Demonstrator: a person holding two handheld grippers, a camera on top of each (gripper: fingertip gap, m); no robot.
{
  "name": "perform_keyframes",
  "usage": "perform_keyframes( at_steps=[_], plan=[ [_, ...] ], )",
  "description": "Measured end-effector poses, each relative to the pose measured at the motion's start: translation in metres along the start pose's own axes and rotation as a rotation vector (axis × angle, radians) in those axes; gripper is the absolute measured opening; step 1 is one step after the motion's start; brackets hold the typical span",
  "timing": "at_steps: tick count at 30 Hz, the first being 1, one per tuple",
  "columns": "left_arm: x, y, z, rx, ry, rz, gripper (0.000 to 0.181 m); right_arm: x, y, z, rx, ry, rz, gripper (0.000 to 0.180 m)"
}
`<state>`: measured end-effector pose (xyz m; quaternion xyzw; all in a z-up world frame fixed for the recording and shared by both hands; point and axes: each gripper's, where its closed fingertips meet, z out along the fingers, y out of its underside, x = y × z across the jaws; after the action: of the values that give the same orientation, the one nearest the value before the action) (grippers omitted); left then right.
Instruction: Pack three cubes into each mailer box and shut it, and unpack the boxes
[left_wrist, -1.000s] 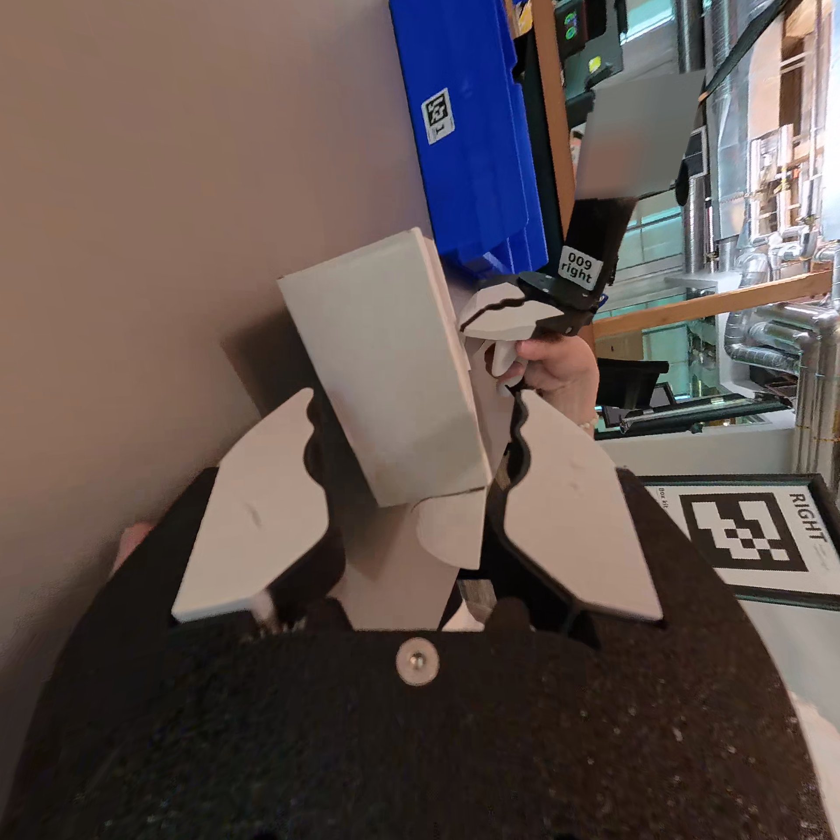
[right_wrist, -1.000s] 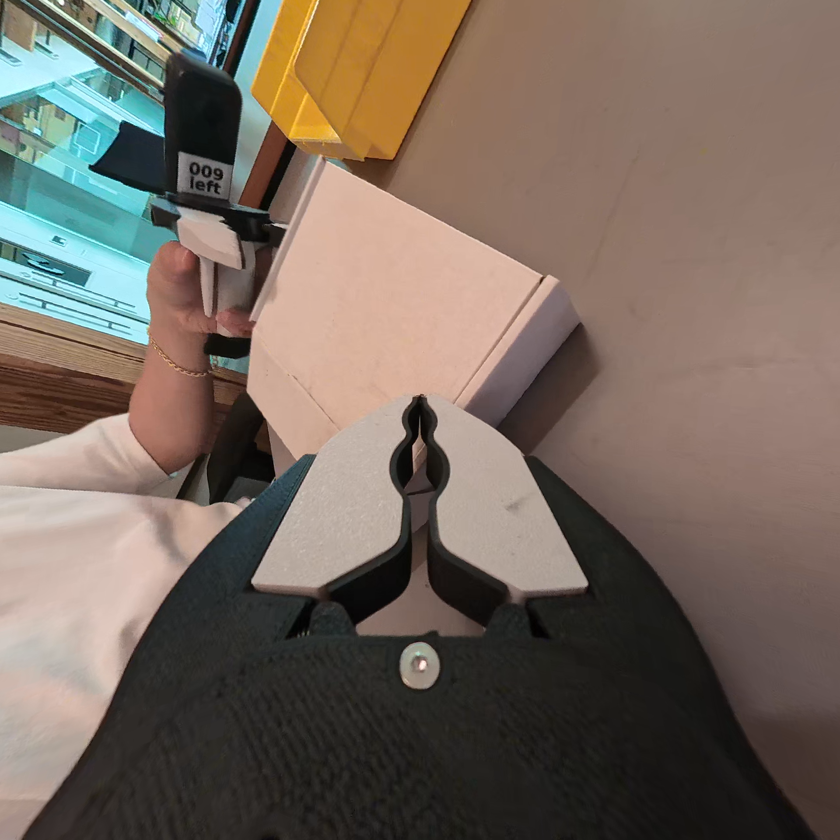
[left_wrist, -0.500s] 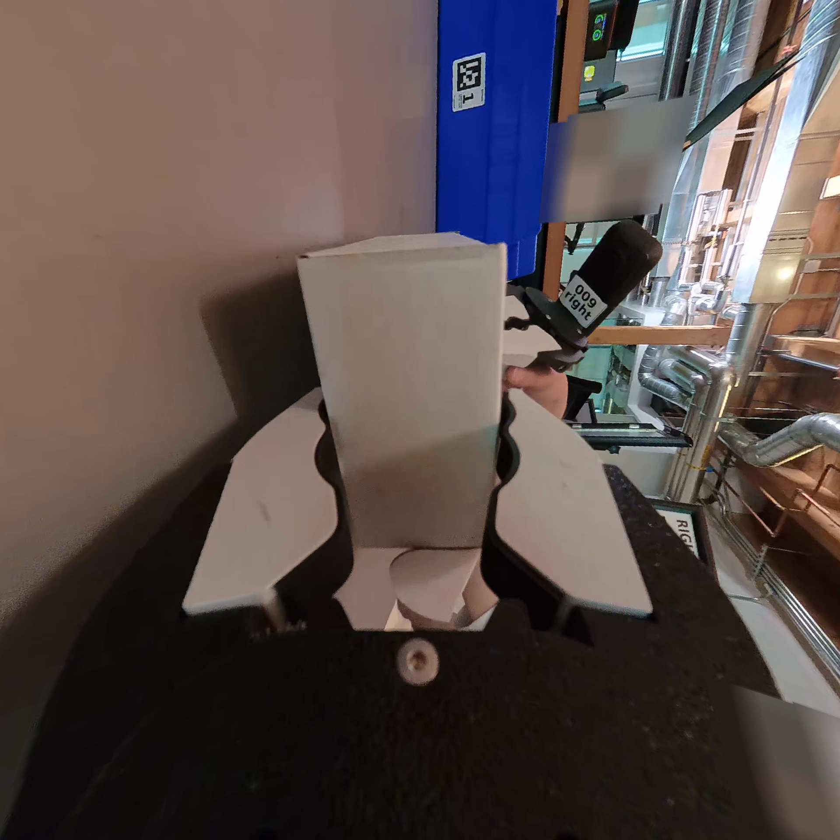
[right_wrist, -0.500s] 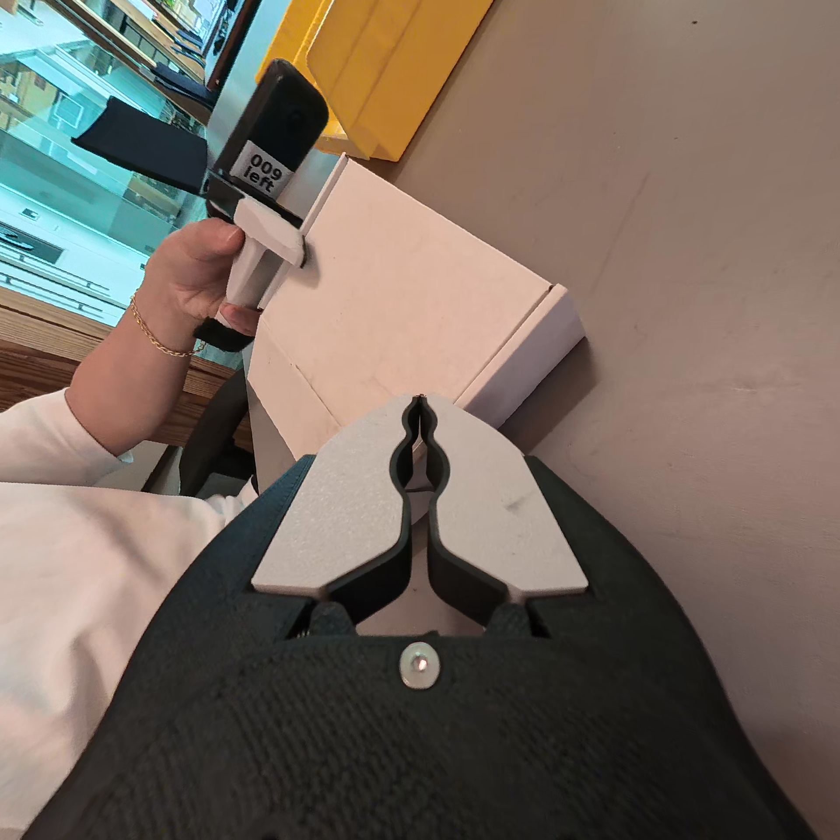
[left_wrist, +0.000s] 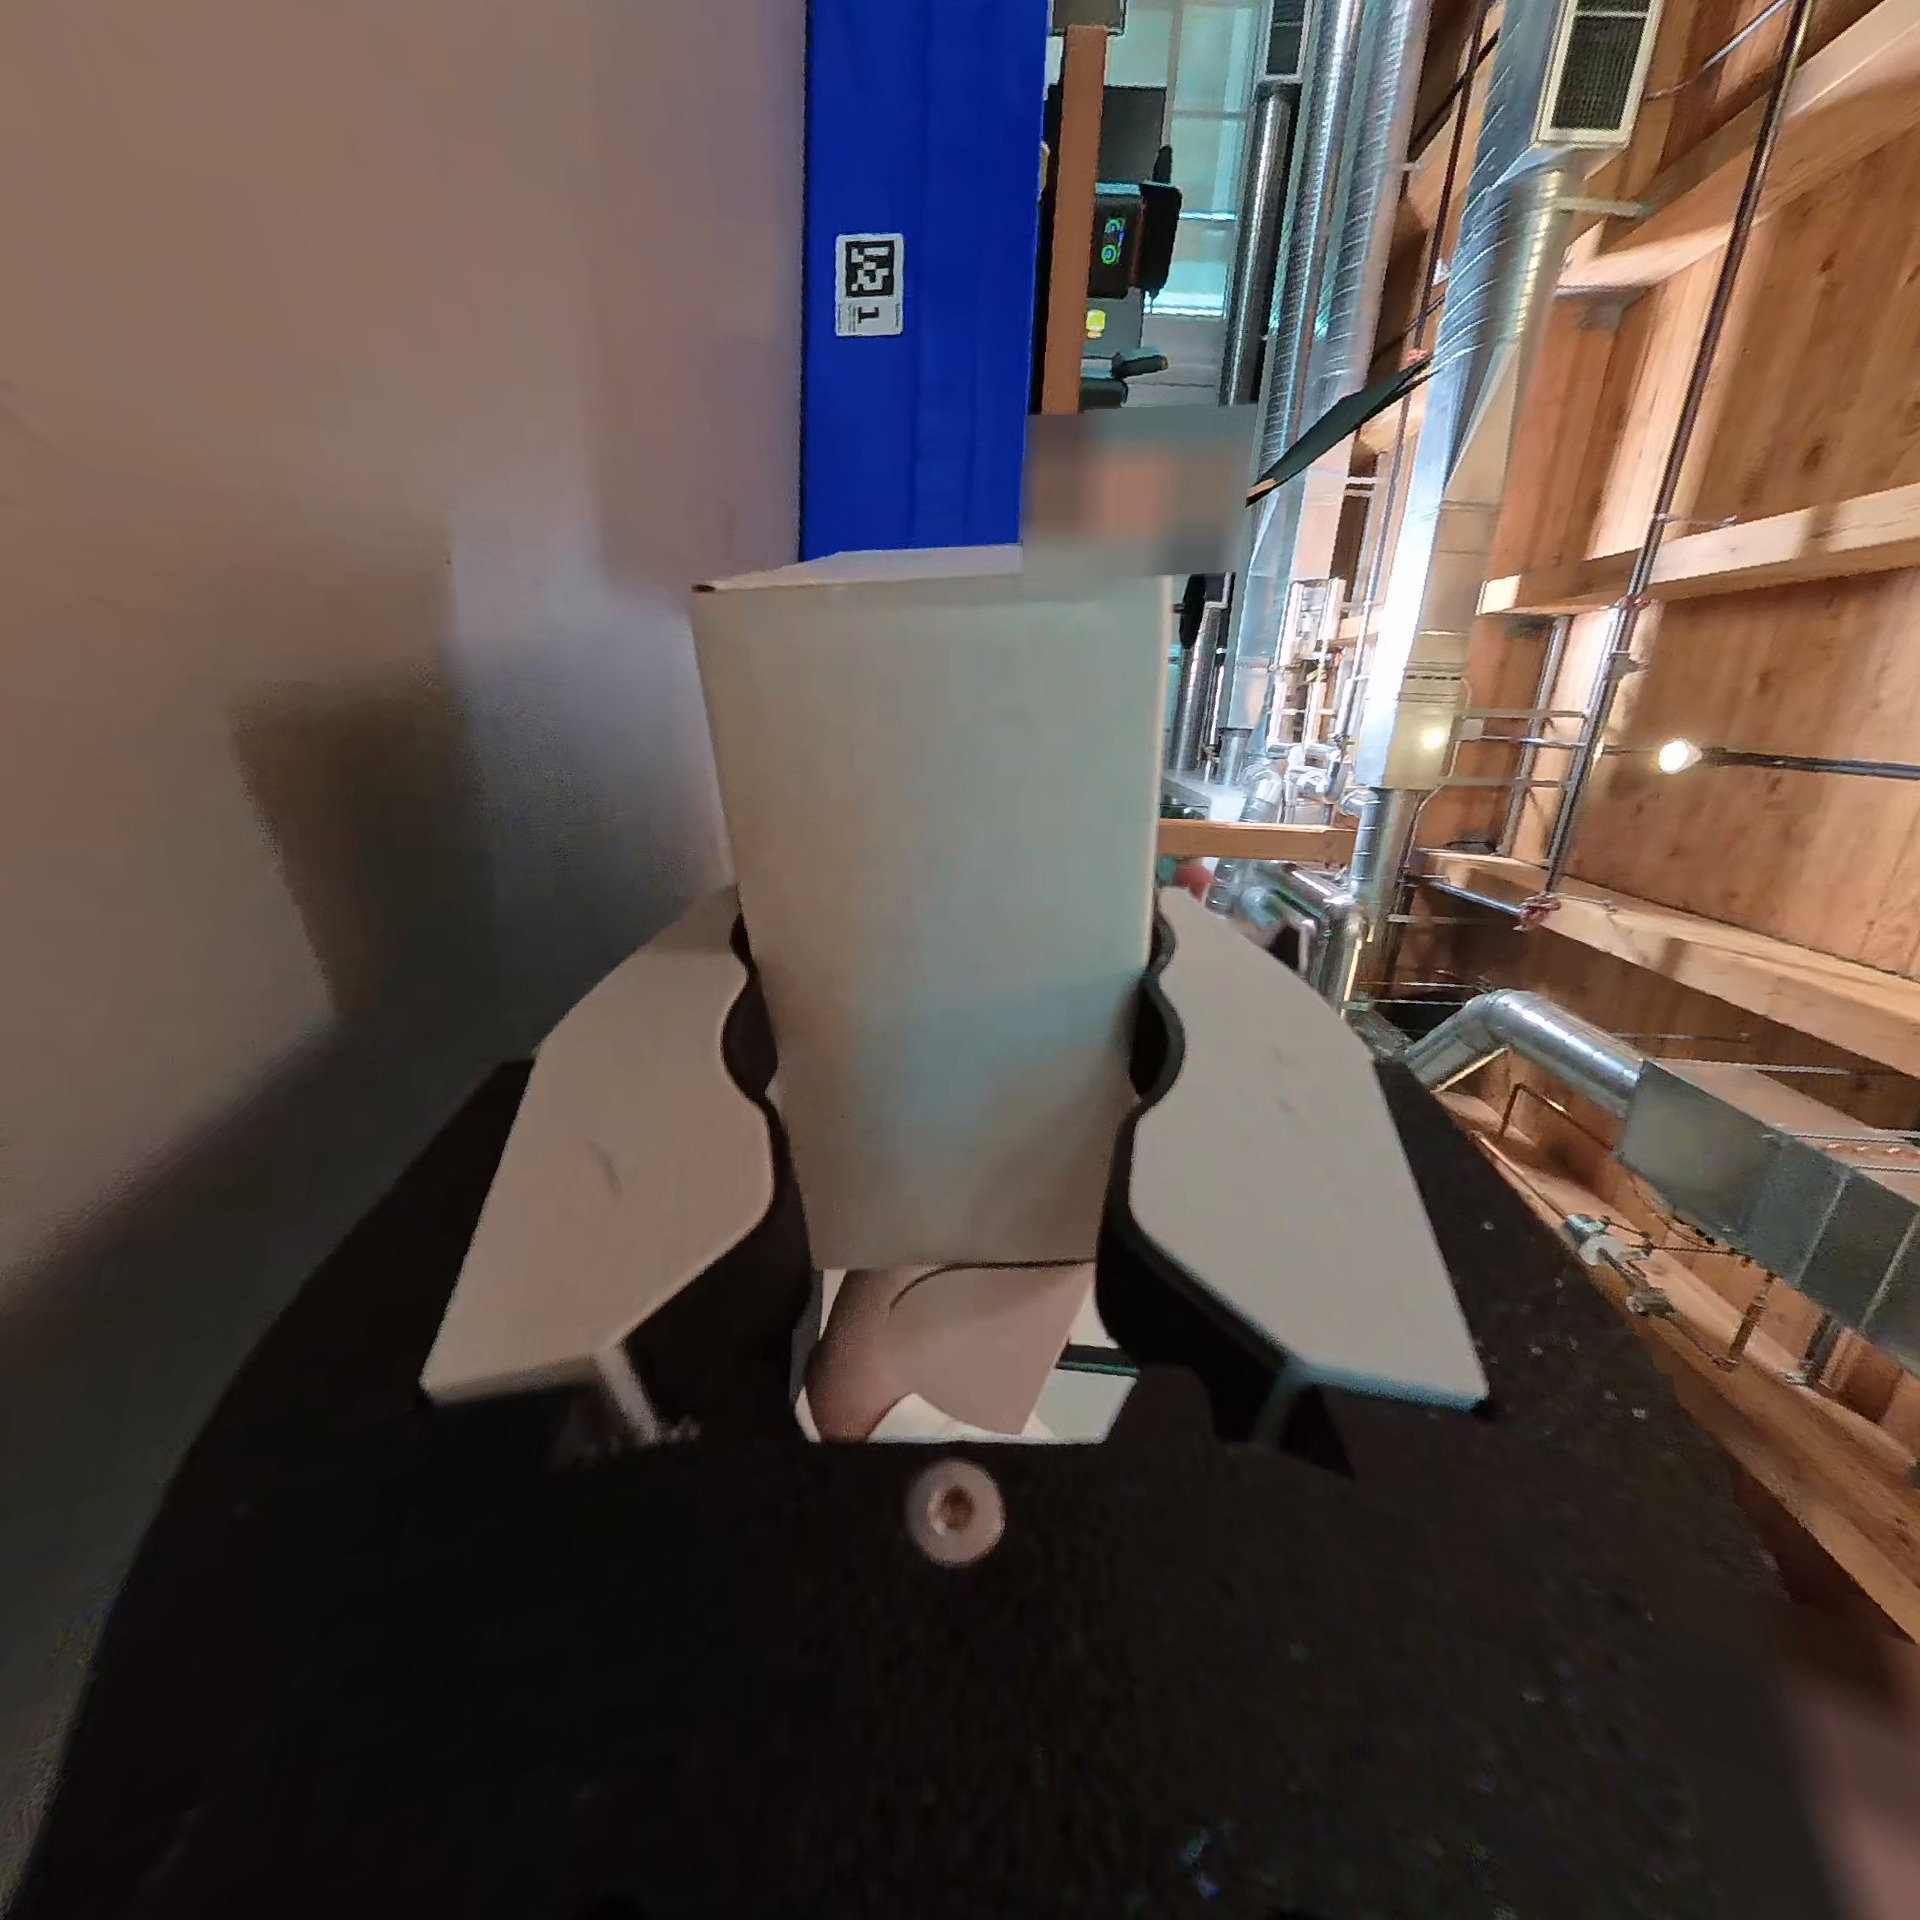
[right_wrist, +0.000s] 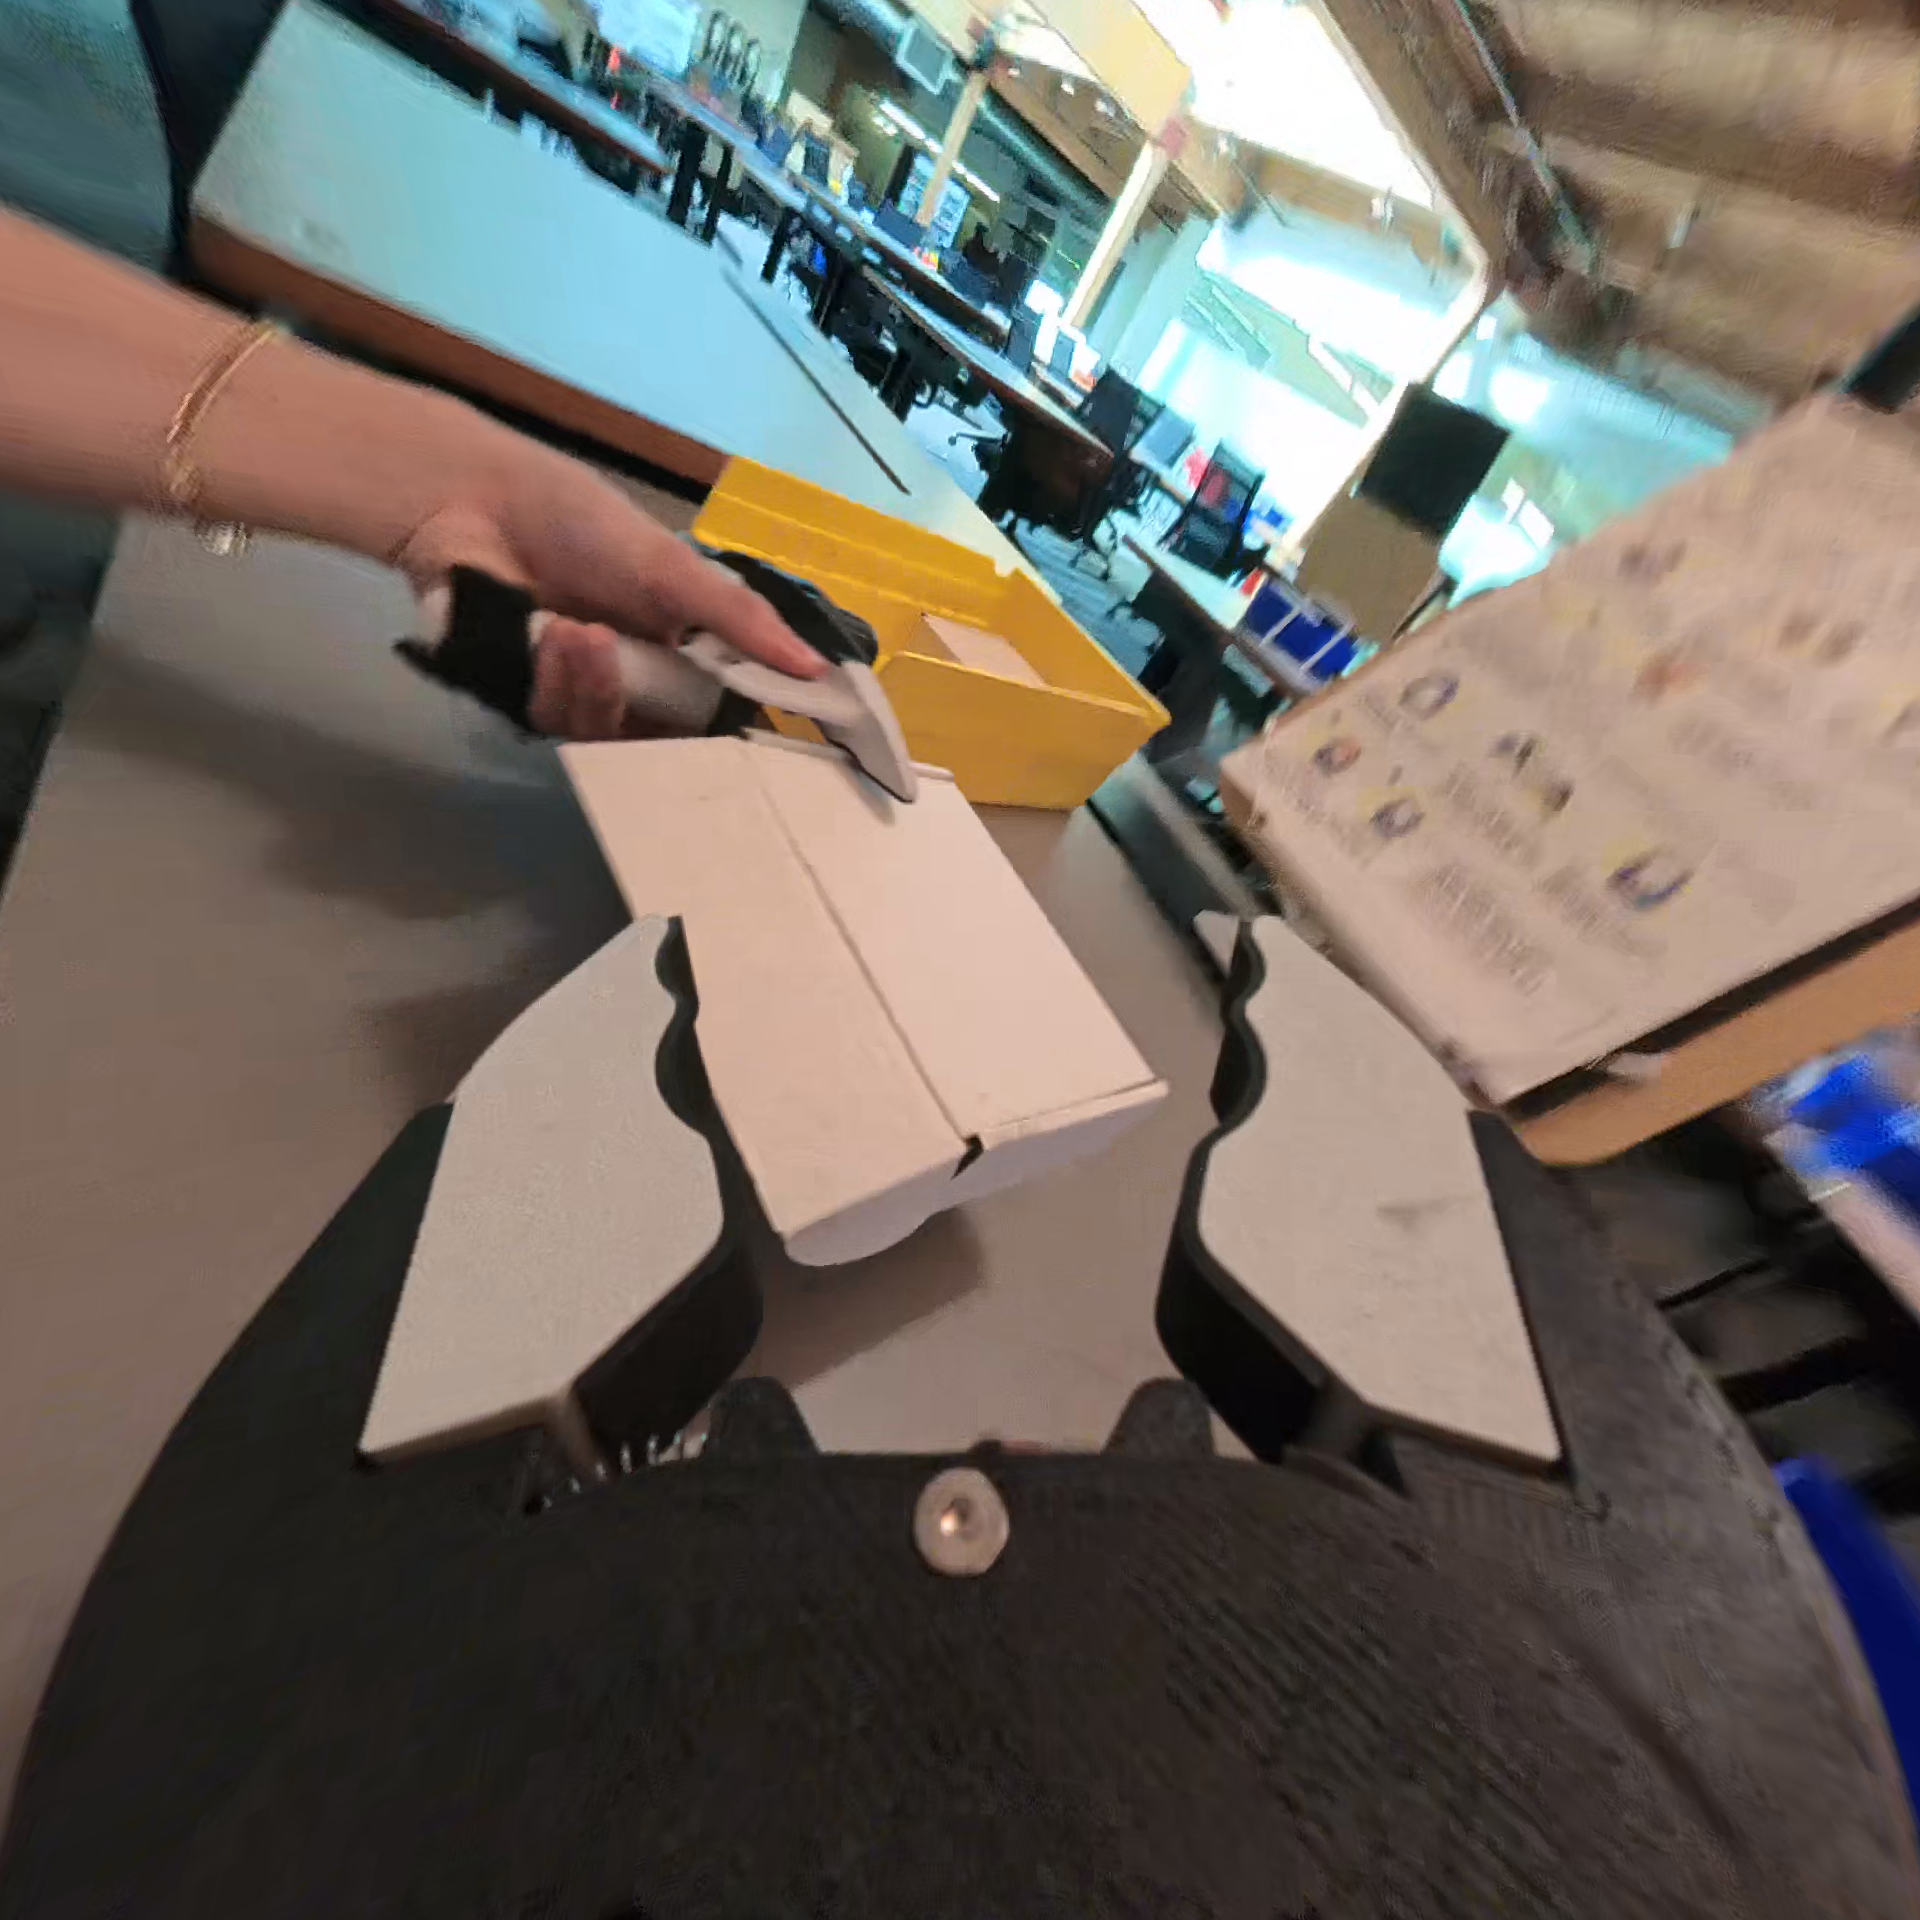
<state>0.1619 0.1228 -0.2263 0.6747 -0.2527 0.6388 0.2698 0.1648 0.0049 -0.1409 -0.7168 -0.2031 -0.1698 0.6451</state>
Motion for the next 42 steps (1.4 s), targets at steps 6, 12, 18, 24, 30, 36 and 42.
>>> perform_keyframes(
  at_steps=[6, 12, 18, 24, 30, 36, 42],
  plan=[
    [0.009, 0.002, -0.003, -0.014, 0.052, -0.056, 0.066, -0.016, 0.018, 0.000, -0.347, 0.138, -0.645, 0.103],
    [0.018, 0.015, 0.000, -0.033, 0.095, -0.067, 0.067, -0.017, 0.039, 0.025, -0.407, 0.202, -0.978, 0.104],
    [0.027, 0.029, 0.002, -0.081, 0.131, -0.064, 0.067, -0.001, 0.051, 0.031, -0.467, 0.297, -1.167, 0.068],
    [0.025, 0.030, -0.004, -0.087, 0.051, 0.197, 0.071, 0.000, 0.047, 0.027, -0.462, 0.342, -1.157, 0.064],
    [0.089, 0.026, -0.042, 0.102, 0.003, 0.987, 0.084, 0.008, 0.054, 0.011, -0.577, 0.221, -0.955, 0.064],
    [0.079, 0.083, -0.032, -0.108, -0.474, 2.095, 0.094, 0.001, 0.068, 0.001, -0.710, -0.017, -0.700, 0.064],
    [0.036, 0.077, -0.014, -0.415, -0.912, 2.336, 0.103, -0.017, 0.071, 0.004, -0.788, -0.205, -0.595, 0.064]
  ],
)
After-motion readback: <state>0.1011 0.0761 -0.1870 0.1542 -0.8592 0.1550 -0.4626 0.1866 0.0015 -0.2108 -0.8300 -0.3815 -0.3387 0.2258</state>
